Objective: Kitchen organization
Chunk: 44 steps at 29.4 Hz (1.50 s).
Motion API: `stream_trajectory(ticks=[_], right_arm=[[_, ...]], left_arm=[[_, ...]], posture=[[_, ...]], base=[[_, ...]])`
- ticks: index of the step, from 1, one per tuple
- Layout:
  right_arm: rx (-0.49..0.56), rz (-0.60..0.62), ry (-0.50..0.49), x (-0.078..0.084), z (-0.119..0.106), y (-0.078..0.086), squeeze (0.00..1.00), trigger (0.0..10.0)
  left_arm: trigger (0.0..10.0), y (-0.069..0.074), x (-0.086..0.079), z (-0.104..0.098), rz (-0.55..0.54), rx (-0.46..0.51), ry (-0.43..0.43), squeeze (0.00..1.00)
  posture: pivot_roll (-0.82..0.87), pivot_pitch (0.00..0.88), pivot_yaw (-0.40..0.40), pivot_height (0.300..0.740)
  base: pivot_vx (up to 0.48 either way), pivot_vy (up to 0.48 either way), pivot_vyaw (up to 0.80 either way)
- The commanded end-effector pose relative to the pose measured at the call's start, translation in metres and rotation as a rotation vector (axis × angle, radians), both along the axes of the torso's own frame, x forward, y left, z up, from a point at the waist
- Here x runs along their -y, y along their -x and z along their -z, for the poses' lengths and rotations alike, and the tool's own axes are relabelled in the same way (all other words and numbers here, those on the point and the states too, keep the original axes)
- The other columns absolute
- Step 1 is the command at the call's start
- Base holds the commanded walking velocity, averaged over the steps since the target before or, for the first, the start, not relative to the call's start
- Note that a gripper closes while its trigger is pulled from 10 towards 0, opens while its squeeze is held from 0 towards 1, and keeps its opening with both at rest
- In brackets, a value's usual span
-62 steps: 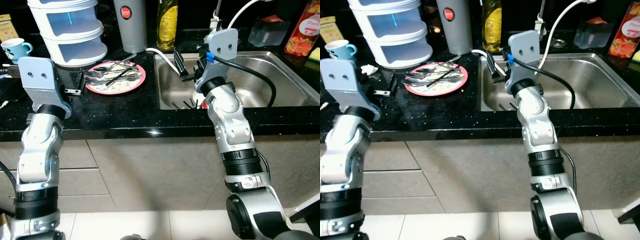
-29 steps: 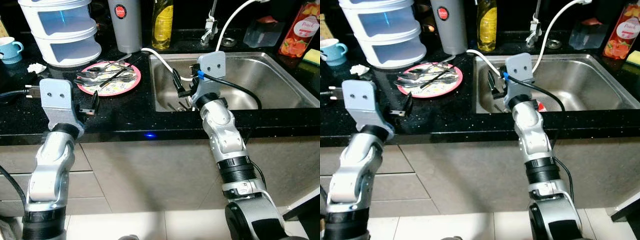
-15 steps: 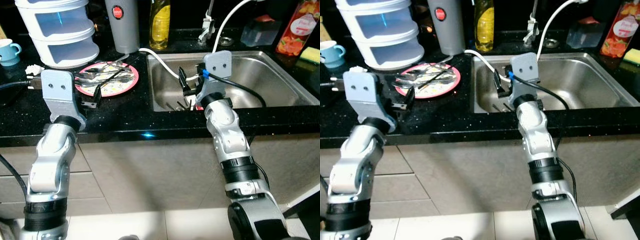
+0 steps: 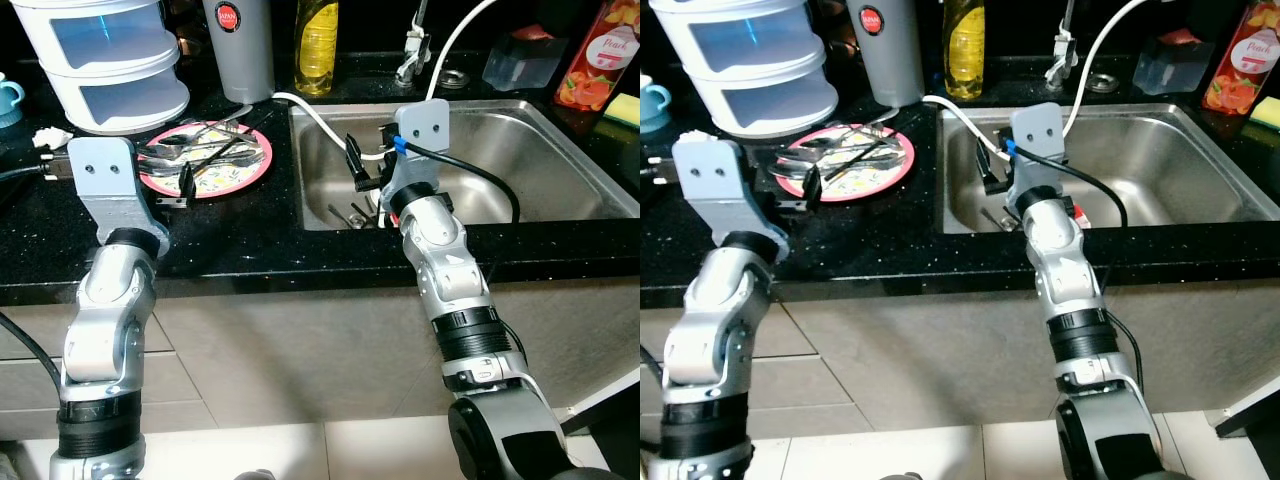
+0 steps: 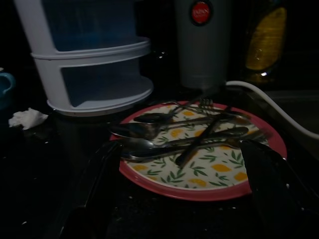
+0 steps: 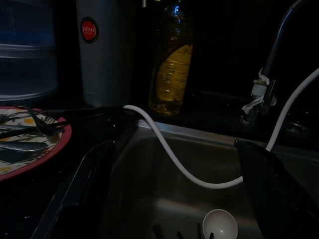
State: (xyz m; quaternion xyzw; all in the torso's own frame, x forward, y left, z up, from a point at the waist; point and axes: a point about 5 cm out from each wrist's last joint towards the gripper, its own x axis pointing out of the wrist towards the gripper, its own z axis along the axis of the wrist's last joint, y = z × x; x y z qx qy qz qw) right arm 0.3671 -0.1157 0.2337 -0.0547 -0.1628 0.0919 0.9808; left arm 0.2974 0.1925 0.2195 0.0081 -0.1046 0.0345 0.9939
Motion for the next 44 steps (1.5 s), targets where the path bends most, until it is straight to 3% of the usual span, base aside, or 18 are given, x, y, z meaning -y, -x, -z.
stream_trajectory(ticks=[1, 22, 35, 44], right_arm=[[-0.015, 0.004, -0.002, 0.000, 0.005, 0.001, 0.00, 10.0], [0.002, 0.045, -0.014, 0.007, 0.006, 0.002, 0.00, 10.0], [0.003, 0.027, -0.016, 0.001, 0.006, 0.002, 0.00, 10.0], [-0.023, 0.025, -0.025, -0.002, 0.013, 0.005, 0.00, 10.0]], left_arm=[[10.0, 0.001, 0.002, 0.006, 0.001, -0.017, 0.004, 0.00], [10.0, -0.014, 0.008, 0.003, 0.051, -0.007, -0.013, 0.00], [10.0, -0.014, 0.010, 0.006, 0.059, -0.010, -0.012, 0.00], [10.0, -0.009, 0.018, -0.005, 0.092, 0.078, 0.002, 0.00]], posture=[[0.13, 0.000, 0.007, 0.740], [0.10, 0.000, 0.045, 0.740], [0.10, 0.000, 0.052, 0.740], [0.09, 0.000, 0.033, 0.740]], base=[[0.000, 0.000, 0.00], [0.000, 0.000, 0.00], [0.000, 0.000, 0.00], [0.000, 0.000, 0.00]])
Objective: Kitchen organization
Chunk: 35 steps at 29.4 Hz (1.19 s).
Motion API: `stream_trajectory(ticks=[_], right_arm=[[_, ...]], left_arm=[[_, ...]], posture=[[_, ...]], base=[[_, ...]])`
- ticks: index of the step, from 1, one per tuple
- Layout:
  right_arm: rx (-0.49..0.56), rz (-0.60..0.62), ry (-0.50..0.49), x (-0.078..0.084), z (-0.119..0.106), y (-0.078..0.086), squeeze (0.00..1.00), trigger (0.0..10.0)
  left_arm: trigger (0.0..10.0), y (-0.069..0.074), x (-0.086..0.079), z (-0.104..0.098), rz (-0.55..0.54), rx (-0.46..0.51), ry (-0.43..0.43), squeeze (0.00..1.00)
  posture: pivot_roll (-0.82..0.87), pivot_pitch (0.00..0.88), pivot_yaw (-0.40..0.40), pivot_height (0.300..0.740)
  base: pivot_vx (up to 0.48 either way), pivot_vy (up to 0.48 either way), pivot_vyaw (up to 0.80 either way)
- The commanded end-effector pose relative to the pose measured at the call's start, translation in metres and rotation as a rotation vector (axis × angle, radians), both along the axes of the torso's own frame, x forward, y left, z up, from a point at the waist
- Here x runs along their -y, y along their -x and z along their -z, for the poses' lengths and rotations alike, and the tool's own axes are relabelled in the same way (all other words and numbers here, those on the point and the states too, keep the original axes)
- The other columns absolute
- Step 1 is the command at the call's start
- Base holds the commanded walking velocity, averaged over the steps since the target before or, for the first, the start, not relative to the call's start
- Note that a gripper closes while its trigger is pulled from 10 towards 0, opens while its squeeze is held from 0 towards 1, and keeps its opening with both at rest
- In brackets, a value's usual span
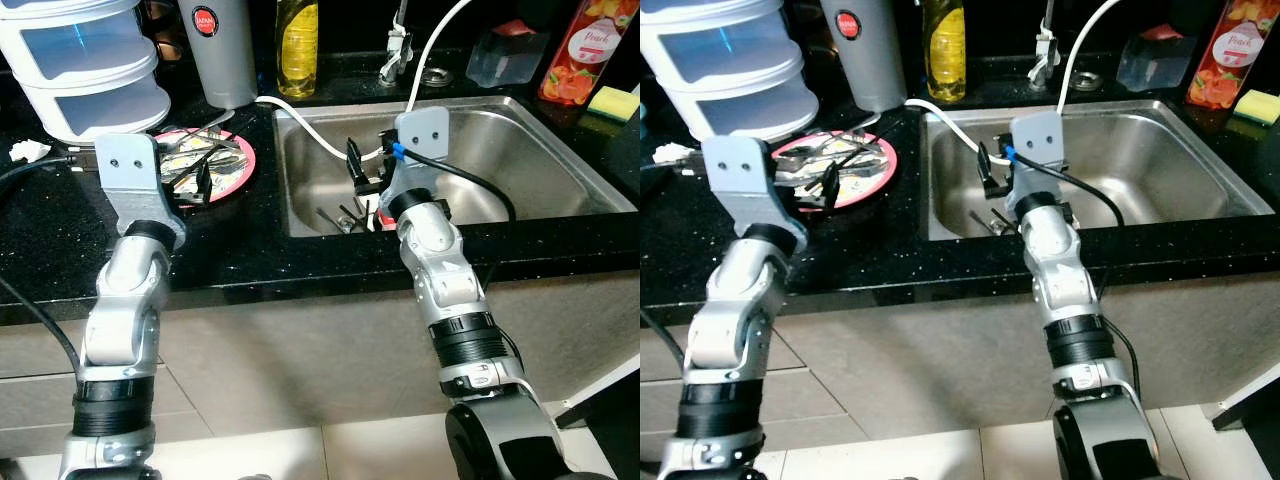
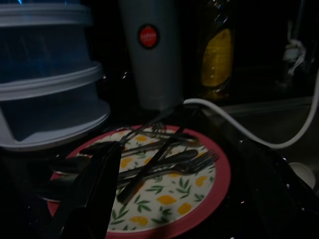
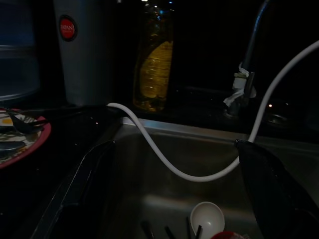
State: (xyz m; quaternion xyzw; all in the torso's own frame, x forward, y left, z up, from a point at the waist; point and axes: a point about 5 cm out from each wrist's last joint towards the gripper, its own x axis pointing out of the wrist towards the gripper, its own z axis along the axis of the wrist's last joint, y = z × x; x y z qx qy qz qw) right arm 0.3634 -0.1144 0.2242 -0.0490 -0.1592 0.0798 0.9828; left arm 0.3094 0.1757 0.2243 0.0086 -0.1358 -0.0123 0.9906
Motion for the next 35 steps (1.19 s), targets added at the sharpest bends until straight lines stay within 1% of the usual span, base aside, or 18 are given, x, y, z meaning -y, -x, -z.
stream_trajectory(ticks=[1, 3, 4, 10, 14, 17, 18, 25, 26, 30, 35], right_arm=[[-0.016, 0.003, -0.010, 0.000, 0.003, 0.001, 0.00, 10.0], [-0.018, -0.004, -0.004, -0.001, 0.004, 0.002, 0.00, 10.0], [-0.014, -0.018, 0.010, -0.003, 0.004, 0.003, 0.00, 10.0], [-0.015, -0.002, 0.001, -0.001, 0.004, 0.003, 0.00, 10.0], [-0.017, -0.024, 0.004, -0.008, 0.007, 0.006, 0.00, 10.0], [-0.012, -0.007, -0.006, -0.004, 0.006, 0.005, 0.00, 10.0], [-0.021, 0.011, -0.020, -0.002, 0.007, 0.005, 0.00, 10.0], [-0.024, -0.013, -0.001, -0.005, 0.009, 0.007, 0.00, 10.0], [-0.013, -0.003, -0.008, -0.004, 0.006, 0.006, 0.00, 10.0], [-0.018, 0.017, -0.022, -0.001, 0.006, 0.006, 0.00, 10.0], [-0.025, -0.014, 0.001, -0.005, 0.008, 0.007, 0.00, 10.0]], left_arm=[[10.0, 0.003, 0.001, 0.000, -0.001, 0.015, 0.015, 0.00], [10.0, 0.003, 0.001, 0.000, -0.008, 0.017, 0.027, 0.00], [10.0, 0.003, 0.003, 0.003, -0.006, 0.008, 0.039, 0.00], [10.0, 0.003, 0.010, 0.005, 0.028, 0.002, 0.016, 0.00], [10.0, 0.001, 0.013, 0.003, 0.031, 0.009, 0.022, 0.00], [10.0, 0.001, 0.017, 0.005, 0.056, 0.000, 0.016, 0.00], [10.0, 0.001, 0.018, 0.003, 0.064, 0.005, -0.004, 0.00], [10.0, -0.001, 0.015, 0.002, 0.042, 0.010, 0.010, 0.00], [10.0, -0.001, 0.018, 0.004, 0.059, 0.003, 0.005, 0.00], [10.0, -0.001, 0.019, 0.003, 0.065, 0.004, -0.003, 0.00], [10.0, -0.002, 0.014, 0.000, 0.036, 0.018, 0.012, 0.00]], posture=[[0.09, 0.000, 0.033, 0.740], [0.09, 0.000, 0.034, 0.740], [0.09, 0.000, 0.041, 0.740], [0.09, 0.000, 0.042, 0.740], [0.09, 0.000, 0.059, 0.740], [0.08, 0.000, 0.069, 0.740], [0.08, 0.000, 0.059, 0.740], [0.08, 0.000, 0.067, 0.740], [0.07, 0.000, 0.076, 0.740], [0.08, 0.000, 0.072, 0.740], [0.09, 0.000, 0.057, 0.740]], base=[[0.000, 0.000, 0.00], [0.000, 0.000, 0.00], [0.000, 0.000, 0.00], [0.000, 0.000, 0.00], [0.000, 0.000, 0.00], [0.000, 0.000, 0.00], [0.000, 0.000, 0.00], [0.000, 0.000, 0.00], [0.000, 0.000, 0.00], [0.000, 0.000, 0.00], [0.000, 0.000, 0.00]])
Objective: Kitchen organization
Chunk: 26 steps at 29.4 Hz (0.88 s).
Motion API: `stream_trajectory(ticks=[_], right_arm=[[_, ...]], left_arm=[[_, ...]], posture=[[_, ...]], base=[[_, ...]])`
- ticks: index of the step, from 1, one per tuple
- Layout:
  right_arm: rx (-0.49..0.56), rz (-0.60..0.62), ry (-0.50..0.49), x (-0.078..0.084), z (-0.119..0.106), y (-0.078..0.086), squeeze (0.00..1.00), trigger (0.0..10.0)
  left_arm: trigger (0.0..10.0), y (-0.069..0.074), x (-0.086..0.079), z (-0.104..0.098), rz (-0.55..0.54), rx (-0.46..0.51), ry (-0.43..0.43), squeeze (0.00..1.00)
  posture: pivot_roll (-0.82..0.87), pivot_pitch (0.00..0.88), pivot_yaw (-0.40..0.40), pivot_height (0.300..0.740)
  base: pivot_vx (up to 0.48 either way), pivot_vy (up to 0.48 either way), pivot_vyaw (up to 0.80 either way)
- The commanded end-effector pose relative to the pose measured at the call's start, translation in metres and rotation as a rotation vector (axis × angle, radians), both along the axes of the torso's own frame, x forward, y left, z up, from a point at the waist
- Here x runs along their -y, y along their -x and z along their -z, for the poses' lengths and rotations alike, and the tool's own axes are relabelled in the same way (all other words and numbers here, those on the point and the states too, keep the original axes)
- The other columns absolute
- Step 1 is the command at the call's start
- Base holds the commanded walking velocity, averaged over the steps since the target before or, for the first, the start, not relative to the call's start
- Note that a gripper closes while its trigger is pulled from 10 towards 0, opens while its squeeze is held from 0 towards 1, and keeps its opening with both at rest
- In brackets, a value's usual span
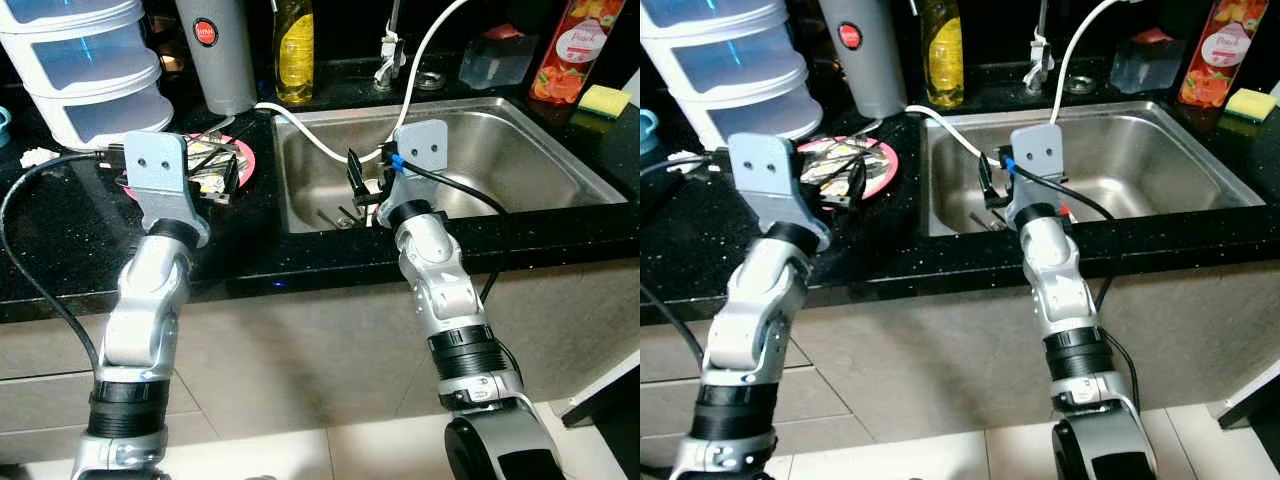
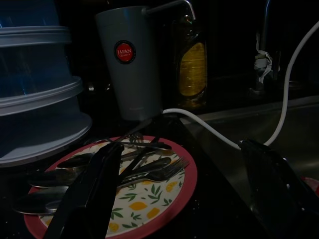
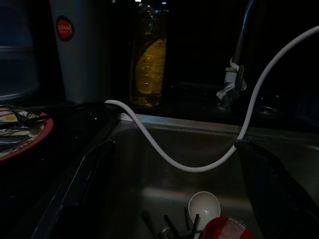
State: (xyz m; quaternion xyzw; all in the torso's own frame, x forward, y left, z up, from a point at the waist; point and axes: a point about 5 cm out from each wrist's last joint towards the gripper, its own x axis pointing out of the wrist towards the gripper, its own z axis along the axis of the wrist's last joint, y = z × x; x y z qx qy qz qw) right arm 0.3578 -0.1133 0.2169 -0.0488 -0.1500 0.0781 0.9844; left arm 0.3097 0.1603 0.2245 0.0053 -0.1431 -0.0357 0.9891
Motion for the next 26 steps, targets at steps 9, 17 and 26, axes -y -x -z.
stream_trajectory(ticks=[9, 17, 26], right_arm=[[-0.016, -0.031, -0.006, -0.009, 0.004, 0.002, 0.00, 10.0], [-0.009, -0.035, -0.018, -0.012, 0.000, 0.000, 0.00, 10.0], [0.006, -0.068, 0.006, -0.016, -0.004, -0.004, 0.00, 10.0]], left_arm=[[10.0, 0.001, 0.005, 0.005, 0.001, -0.012, 0.002, 0.00], [10.0, 0.004, 0.008, 0.009, 0.019, -0.024, -0.014, 0.00], [10.0, 0.006, 0.004, 0.010, -0.005, -0.020, -0.006, 0.00]], posture=[[0.10, 0.000, 0.049, 0.740], [0.12, 0.000, 0.038, 0.740], [0.12, 0.000, 0.036, 0.740]], base=[[0.000, 0.000, 0.00], [0.000, 0.000, 0.00], [0.000, 0.000, 0.00]])
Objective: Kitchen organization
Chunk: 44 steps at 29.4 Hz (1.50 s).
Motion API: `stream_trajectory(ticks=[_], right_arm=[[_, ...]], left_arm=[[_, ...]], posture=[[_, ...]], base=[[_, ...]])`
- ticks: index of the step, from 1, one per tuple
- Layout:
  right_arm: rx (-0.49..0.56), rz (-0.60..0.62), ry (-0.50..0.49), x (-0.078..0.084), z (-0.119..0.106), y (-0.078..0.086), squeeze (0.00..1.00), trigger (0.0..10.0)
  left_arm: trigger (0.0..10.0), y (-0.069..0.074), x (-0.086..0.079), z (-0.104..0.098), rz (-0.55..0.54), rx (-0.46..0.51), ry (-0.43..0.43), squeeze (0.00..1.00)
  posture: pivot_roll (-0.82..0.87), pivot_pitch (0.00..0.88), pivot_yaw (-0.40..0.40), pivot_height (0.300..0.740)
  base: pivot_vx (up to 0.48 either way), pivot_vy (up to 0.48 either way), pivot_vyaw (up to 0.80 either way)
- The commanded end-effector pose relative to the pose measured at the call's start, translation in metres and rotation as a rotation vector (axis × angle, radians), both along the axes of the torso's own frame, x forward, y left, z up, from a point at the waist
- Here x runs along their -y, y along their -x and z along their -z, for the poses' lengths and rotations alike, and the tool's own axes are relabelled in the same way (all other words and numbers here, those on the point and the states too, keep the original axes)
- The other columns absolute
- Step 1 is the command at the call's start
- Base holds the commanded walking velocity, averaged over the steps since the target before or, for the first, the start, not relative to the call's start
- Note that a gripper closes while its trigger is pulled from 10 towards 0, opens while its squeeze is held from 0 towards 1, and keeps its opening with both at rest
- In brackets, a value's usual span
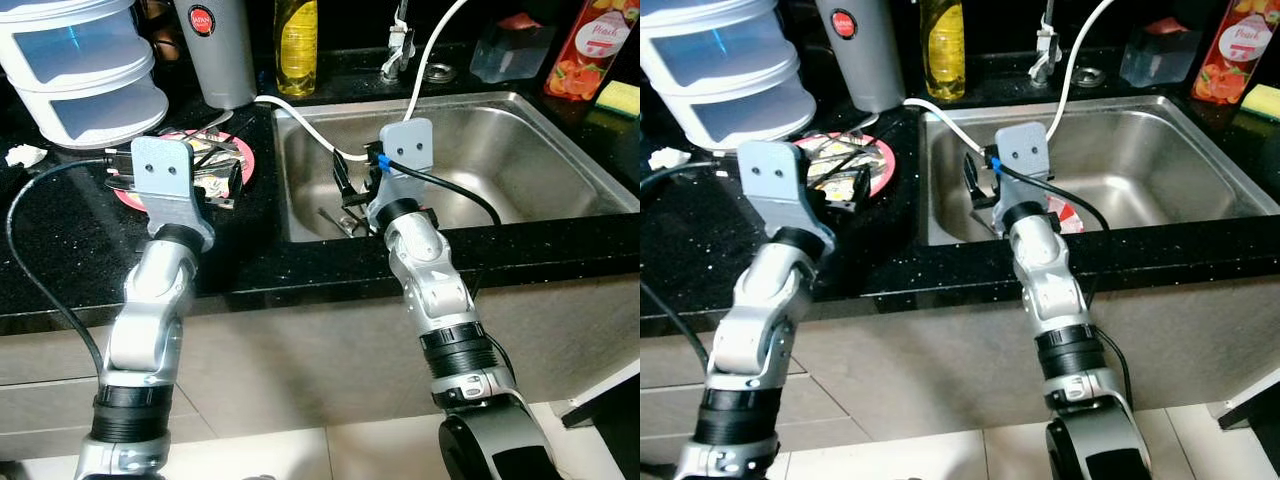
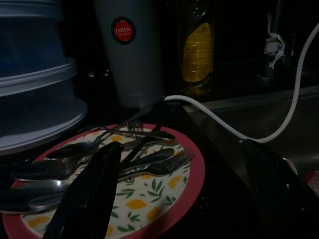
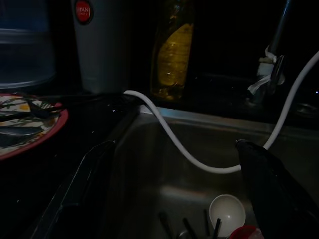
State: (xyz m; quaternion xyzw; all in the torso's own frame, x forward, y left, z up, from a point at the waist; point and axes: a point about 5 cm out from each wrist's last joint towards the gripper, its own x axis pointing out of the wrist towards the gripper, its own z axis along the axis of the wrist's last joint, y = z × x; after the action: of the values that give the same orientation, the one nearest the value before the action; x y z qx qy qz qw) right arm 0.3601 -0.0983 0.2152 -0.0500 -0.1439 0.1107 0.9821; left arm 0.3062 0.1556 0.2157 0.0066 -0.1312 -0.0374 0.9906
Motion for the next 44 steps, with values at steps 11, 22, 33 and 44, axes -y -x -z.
stream_trajectory(ticks=[11, 22, 33, 44], right_arm=[[0.013, -0.034, 0.014, -0.010, 0.001, 0.003, 0.00, 10.0], [0.063, 0.413, 0.093, 0.085, 0.009, 0.009, 0.00, 10.0], [0.053, 0.987, 0.175, 0.200, 0.019, 0.052, 0.00, 10.0], [-0.031, 1.370, 0.248, 0.271, 0.035, 0.100, 0.00, 10.0]], left_arm=[[10.0, 0.007, 0.001, -0.002, -0.033, 0.041, -0.013, 0.00], [10.0, 0.047, 0.036, -0.010, 0.253, 0.124, -0.176, 0.00], [10.0, 0.070, 0.056, 0.019, 0.521, -0.042, -0.167, 0.00], [10.0, 0.060, 0.056, 0.010, 0.581, -0.043, -0.120, 0.00]], posture=[[0.14, 0.000, 0.012, 0.740], [0.15, 0.000, 0.003, 0.740], [0.09, 0.000, 0.062, 0.740], [0.03, 0.000, 0.097, 0.740]], base=[[0.000, 0.000, 0.00], [0.000, 0.000, 0.00], [0.000, 0.000, 0.00], [0.000, 0.000, 0.00]])
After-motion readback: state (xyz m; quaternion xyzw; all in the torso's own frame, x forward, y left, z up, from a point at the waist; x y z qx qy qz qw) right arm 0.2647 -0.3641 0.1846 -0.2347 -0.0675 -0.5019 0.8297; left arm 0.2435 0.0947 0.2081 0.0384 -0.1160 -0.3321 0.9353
